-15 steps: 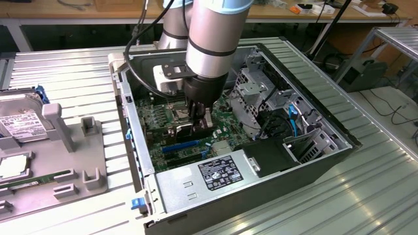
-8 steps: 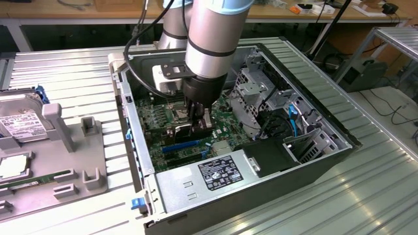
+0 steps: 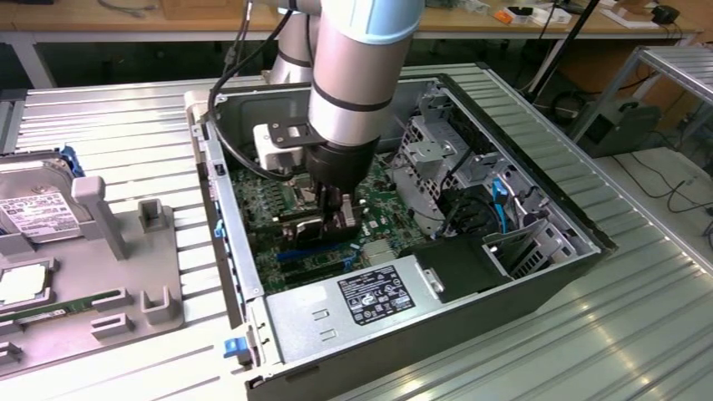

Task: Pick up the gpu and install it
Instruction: 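Insert the gpu into the slot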

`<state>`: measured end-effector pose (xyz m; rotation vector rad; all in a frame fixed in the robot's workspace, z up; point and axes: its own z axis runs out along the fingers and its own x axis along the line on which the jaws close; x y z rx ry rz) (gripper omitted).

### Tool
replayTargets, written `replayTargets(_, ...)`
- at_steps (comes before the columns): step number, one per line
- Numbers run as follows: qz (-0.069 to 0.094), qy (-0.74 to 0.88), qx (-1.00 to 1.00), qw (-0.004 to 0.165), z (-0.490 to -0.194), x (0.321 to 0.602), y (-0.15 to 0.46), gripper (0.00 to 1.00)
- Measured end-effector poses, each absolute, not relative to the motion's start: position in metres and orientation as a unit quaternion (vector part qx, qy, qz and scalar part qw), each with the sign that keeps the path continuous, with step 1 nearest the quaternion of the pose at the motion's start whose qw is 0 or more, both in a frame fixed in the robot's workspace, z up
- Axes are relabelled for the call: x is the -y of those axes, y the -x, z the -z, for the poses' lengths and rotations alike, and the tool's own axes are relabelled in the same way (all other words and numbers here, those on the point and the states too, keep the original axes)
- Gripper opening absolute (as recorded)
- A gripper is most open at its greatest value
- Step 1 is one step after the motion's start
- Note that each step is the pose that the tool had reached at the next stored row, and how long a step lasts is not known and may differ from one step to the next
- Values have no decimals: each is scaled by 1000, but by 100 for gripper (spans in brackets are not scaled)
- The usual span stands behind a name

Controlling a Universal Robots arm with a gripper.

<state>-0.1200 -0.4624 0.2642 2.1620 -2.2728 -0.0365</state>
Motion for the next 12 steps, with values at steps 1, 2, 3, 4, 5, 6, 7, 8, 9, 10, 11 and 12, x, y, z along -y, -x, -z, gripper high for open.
replayTargets(1, 12, -689, 725, 3, -264, 462, 120, 27)
replayTargets(2, 12, -689, 725, 3, -264, 462, 120, 27)
replayTargets(3, 12, -689, 725, 2, -264, 462, 120, 27)
replayTargets(4, 12, -689, 725, 2, -263, 462, 120, 27)
replayTargets(5, 12, -689, 725, 2, -262, 462, 120, 27)
replayTargets(6, 12, -689, 725, 2, -261, 462, 120, 27)
replayTargets(7, 12, -689, 725, 2, -260, 462, 120, 27)
replayTargets(8, 12, -689, 725, 3, -260, 462, 120, 27)
replayTargets(9, 12, -689, 725, 2, -260, 462, 121, 27)
replayTargets(10, 12, -689, 725, 2, -260, 462, 121, 27)
replayTargets(11, 12, -690, 724, 2, -260, 462, 121, 27)
replayTargets(12, 12, -691, 723, 2, -260, 462, 121, 27)
